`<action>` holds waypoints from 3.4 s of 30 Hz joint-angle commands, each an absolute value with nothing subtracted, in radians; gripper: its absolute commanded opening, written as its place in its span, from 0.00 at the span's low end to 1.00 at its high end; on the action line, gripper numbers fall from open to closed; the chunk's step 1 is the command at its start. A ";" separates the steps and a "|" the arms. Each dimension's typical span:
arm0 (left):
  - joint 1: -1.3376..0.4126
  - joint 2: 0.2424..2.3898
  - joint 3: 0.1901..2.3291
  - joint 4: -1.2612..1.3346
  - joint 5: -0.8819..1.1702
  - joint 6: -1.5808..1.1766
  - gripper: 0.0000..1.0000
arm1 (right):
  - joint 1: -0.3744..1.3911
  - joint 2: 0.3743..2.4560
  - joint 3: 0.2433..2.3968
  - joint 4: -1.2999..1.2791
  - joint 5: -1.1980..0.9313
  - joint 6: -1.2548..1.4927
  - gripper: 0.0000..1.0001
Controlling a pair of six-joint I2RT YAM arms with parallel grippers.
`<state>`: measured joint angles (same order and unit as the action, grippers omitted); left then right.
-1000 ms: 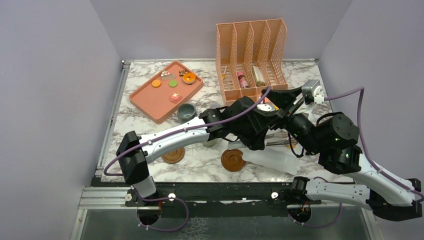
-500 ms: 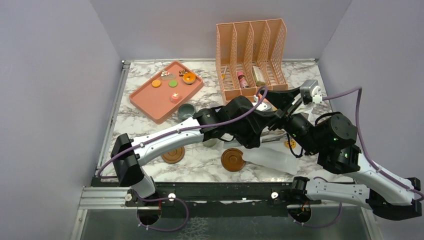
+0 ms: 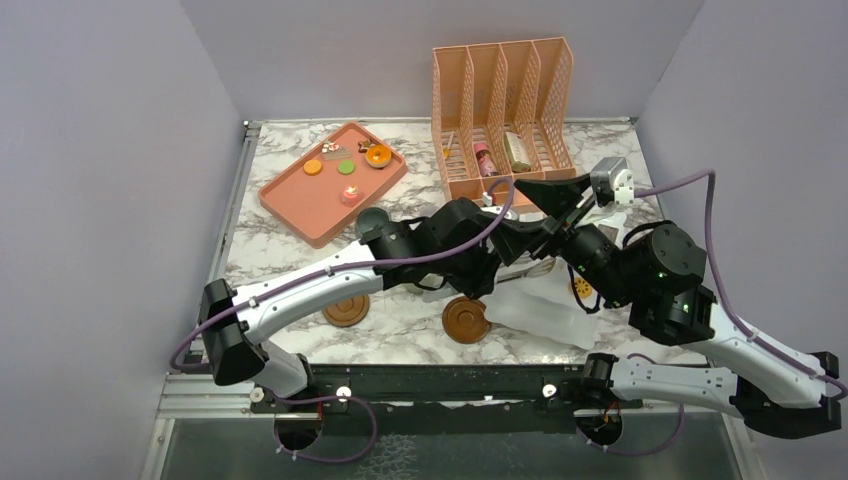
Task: Serve the afternoon tea
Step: Pick up the desert from the tray.
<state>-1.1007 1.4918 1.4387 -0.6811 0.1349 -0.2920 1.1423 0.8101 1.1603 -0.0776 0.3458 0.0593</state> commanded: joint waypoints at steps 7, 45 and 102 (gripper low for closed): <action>-1.044 1.425 1.467 -0.766 -0.150 -0.321 0.44 | 1.141 0.809 1.171 -0.052 0.328 0.063 0.94; -0.133 1.636 1.467 -0.713 -0.304 -0.237 0.45 | 1.141 0.837 1.047 -0.040 0.246 0.143 0.95; -0.032 1.788 1.523 -0.591 -0.132 -0.208 0.48 | 1.141 0.864 1.061 -0.009 0.242 0.112 0.95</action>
<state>-0.0299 1.8221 1.5074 -0.6147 -0.1459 -0.2157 1.1423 0.8639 1.0420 -0.0444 0.2489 0.1299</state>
